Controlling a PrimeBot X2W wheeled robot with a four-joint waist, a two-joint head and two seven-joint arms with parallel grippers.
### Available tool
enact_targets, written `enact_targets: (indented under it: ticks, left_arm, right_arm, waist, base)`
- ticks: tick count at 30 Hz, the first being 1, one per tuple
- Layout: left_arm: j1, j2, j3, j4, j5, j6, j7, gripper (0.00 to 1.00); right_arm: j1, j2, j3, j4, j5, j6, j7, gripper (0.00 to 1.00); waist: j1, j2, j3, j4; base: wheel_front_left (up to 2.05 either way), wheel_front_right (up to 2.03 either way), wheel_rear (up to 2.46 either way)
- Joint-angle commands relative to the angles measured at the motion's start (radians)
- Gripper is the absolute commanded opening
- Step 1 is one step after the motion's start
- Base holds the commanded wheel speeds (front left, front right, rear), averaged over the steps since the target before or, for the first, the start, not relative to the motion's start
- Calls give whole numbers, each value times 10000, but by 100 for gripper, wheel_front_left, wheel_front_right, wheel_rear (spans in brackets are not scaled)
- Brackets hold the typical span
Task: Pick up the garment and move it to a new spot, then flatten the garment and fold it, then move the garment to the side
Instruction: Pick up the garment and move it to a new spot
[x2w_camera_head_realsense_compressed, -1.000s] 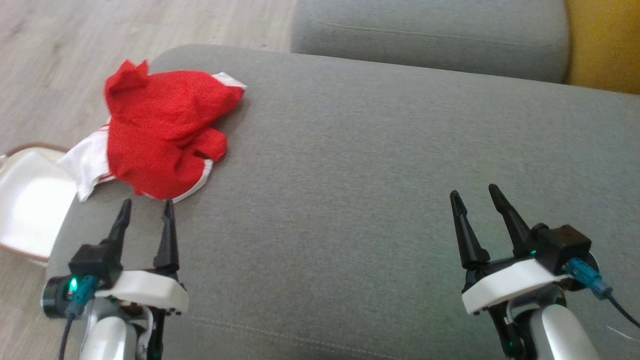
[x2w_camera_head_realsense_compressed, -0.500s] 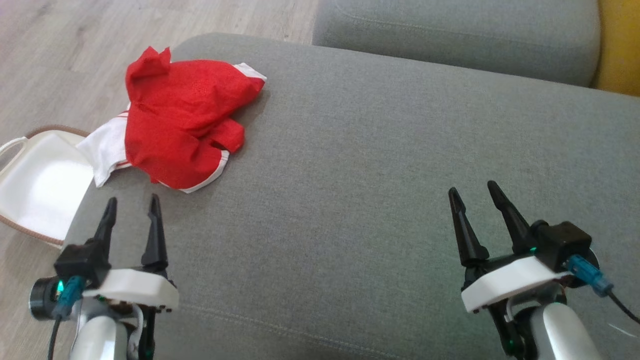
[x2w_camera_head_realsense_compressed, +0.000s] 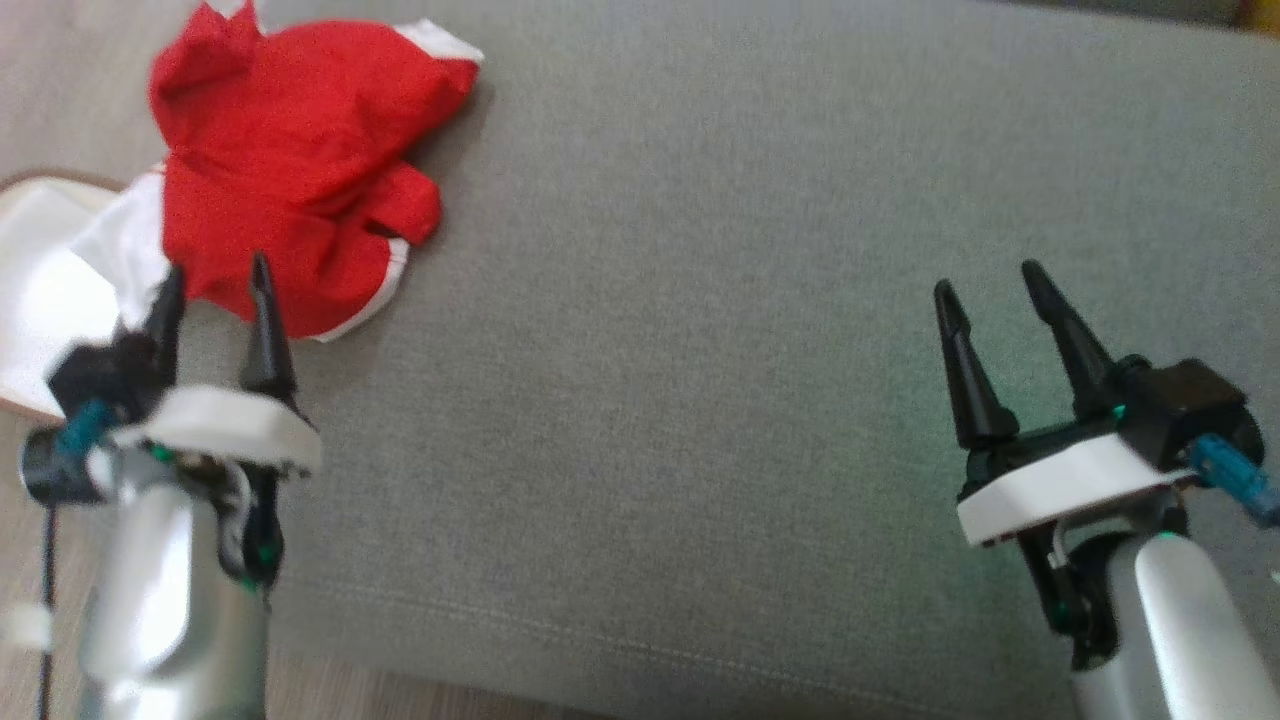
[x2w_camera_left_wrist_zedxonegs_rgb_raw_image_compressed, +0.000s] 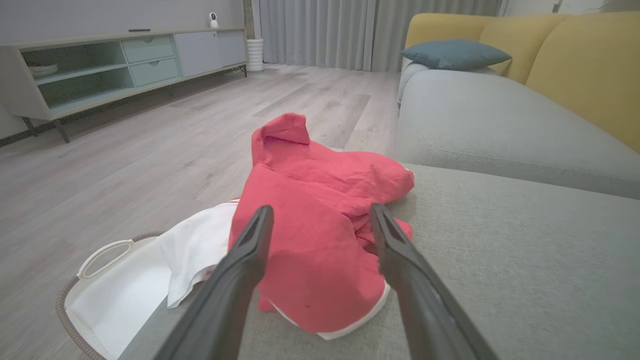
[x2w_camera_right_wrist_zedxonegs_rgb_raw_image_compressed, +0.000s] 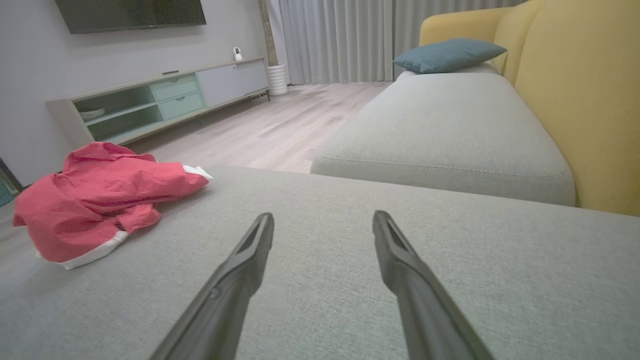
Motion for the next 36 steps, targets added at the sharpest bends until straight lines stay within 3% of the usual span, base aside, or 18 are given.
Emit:
enact_targets:
  ticks: [1, 15, 16, 17, 18, 19, 28, 34, 36]
  left_arm:
    - [-656, 448, 421, 22, -107, -52, 26, 100]
    - [-3924, 1384, 788, 4390, -752, -121, 1671, 100]
    - [-4047, 1428, 790, 4538, -779, -145, 1678, 95]
    - [-4149, 1483, 788, 4652, -778, -136, 1620, 47]
    - [-4225, 1536, 773, 4742, -758, -116, 1522, 12]
    - [-4279, 1581, 753, 4794, -734, -107, 1365, 0]
    - [-4070, 1752, 673, 4202, -498, 193, 0, 0]
    - [-3043, 1738, 611, 2066, -243, 410, -145, 0]
    - [-2275, 1650, 515, 610, -102, 494, -151, 0]
  right_arm:
    - [-380, -107, 176, -463, -72, 40, 48, 100]
    - [-735, -438, 82, -974, -254, 40, 309, 100]
    - [-734, -434, 84, -979, -256, 40, 304, 100]
    - [-734, -424, 86, -980, -260, 40, 303, 100]
    - [-737, -410, 83, -978, -258, 40, 306, 100]
    - [-743, -398, 80, -974, -251, 40, 306, 100]
    - [-555, -216, -82, -858, -189, 40, 112, 100]
    - [-233, 18, -209, -756, -119, 40, -88, 100]
    - [-38, 121, -243, -706, -75, 40, -191, 100]
  waist:
    - [-1, 0, 678, -121]
    - [-1, 0, 1928, -241]
    - [-1, 0, 1938, -242]
    - [-1, 0, 1939, -244]
    - [-1, 0, 1931, -243]
    - [-1, 0, 1916, -244]
    - [-1, 0, 1180, -201]
    - [-1, 0, 204, -241]
    - [-1, 0, -331, -336]
  base:
    - [0, 0, 0]
    - [0, 0, 0]
    - [0, 0, 0]
    - [0, 0, 0]
    - [0, 0, 0]
    - [0, 0, 0]
    - [0, 0, 0]
    - [0, 0, 0]
    - [0, 0, 0]
